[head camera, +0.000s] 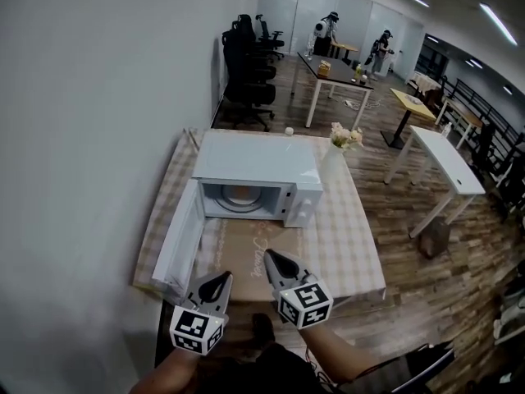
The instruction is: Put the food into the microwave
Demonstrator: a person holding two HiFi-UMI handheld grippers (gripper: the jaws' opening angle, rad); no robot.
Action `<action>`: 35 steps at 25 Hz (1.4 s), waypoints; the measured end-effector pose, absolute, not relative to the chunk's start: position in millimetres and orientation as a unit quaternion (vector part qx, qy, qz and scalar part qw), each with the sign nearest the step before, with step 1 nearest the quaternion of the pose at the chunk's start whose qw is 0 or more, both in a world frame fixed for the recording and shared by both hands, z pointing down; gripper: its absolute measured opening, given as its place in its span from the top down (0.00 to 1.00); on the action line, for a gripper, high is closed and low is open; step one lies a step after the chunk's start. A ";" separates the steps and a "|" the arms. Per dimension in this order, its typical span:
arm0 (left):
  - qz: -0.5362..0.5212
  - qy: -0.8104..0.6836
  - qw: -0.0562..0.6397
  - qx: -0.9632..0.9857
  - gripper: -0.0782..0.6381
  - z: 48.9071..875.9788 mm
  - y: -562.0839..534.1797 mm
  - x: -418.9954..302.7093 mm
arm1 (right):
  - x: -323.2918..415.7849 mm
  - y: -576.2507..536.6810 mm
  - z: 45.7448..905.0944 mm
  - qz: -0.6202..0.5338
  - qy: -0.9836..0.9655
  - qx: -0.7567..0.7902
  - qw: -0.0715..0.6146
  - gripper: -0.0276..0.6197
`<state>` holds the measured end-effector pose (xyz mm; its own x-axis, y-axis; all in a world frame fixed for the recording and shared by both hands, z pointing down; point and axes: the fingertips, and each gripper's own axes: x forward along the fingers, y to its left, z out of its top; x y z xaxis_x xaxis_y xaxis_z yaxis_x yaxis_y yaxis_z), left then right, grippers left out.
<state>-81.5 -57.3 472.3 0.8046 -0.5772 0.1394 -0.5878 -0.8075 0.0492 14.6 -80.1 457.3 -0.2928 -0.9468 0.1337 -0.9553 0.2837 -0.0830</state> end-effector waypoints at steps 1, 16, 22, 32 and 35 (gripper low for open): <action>0.057 -0.305 0.043 0.950 0.88 469.6 -54.3 -82.4 | 14.4 -74.8 454.3 0.072 -0.800 0.595 0.029 0.94; 0.044 -0.320 0.044 0.945 0.88 437.9 -34.5 -48.0 | 80.9 -29.7 428.4 0.085 -0.790 0.607 -0.001 0.94; 0.041 -0.336 0.039 0.940 0.88 423.3 -24.6 -23.7 | 109.4 -21.3 422.0 0.105 -0.792 0.601 -0.012 0.94; 0.031 -0.361 0.048 0.931 0.88 419.6 -35.1 3.4 | 148.8 -19.0 420.7 0.109 -0.794 0.599 -0.008 0.95; 0.031 -0.364 0.045 0.930 0.88 418.6 -35.6 11.8 | 155.3 -21.4 418.6 0.109 -0.795 0.597 -0.010 0.95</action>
<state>11.8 -35.6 418.6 0.7334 -0.6738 0.0903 -0.6794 -0.7313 0.0607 155.3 -21.4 418.6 -0.2866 -0.9512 0.1141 -0.9468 0.2630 -0.1856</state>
